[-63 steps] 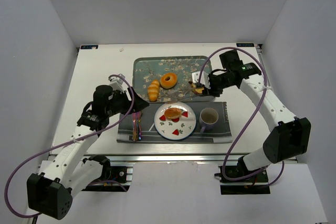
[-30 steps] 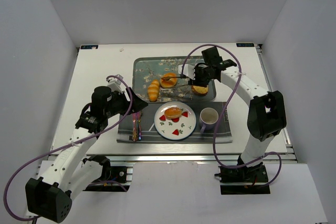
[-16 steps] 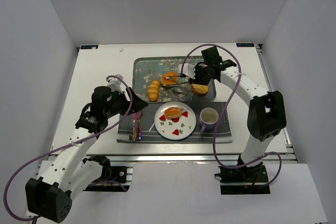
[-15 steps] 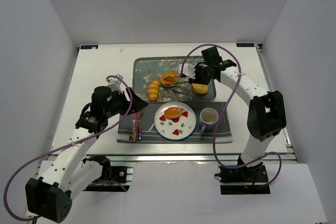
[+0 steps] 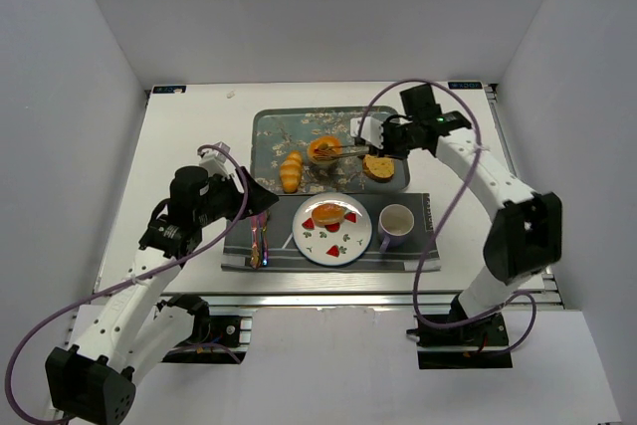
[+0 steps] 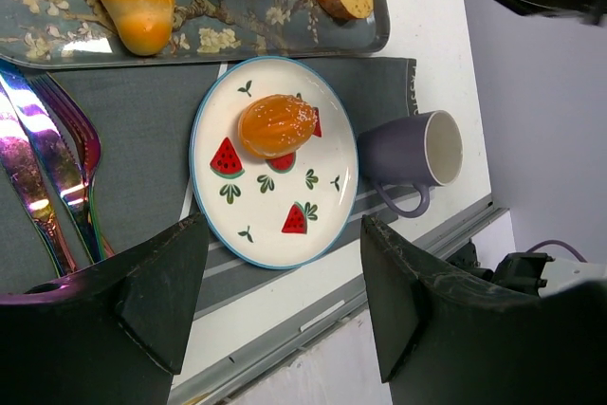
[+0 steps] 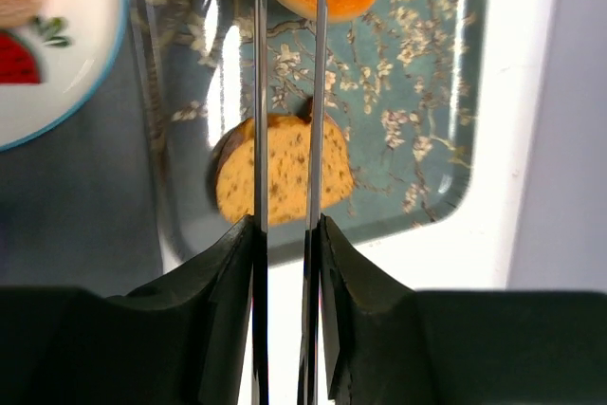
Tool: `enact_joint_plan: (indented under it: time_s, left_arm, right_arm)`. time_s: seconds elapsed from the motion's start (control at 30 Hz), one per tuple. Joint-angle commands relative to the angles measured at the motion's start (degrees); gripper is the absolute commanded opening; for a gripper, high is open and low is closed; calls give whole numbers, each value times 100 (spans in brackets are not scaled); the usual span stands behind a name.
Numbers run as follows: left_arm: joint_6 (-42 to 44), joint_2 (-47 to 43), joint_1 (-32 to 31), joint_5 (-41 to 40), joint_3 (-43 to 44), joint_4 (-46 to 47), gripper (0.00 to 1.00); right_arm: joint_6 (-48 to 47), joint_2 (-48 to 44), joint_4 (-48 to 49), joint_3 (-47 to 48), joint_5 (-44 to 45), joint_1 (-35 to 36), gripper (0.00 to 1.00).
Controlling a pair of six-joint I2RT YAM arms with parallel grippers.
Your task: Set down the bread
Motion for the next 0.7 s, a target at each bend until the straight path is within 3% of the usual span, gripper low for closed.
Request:
enact_joint_plan:
  time_s: [0.0,0.3,0.67]
  left_arm:
    - [-33,-182,27,-82,64,-82,74]
    - [-60,-235,35,-47,29,-109,74]
    - [-183,-349,35,5,-121,14,74]
  right_arm:
    - [-436,-970,-643,-93,-843,-84,1]
    - [-1587,-2210,-2357,-936,-1336,-66,1]
    - [-2547,-3098,-2473,-1921,-924,478,4]
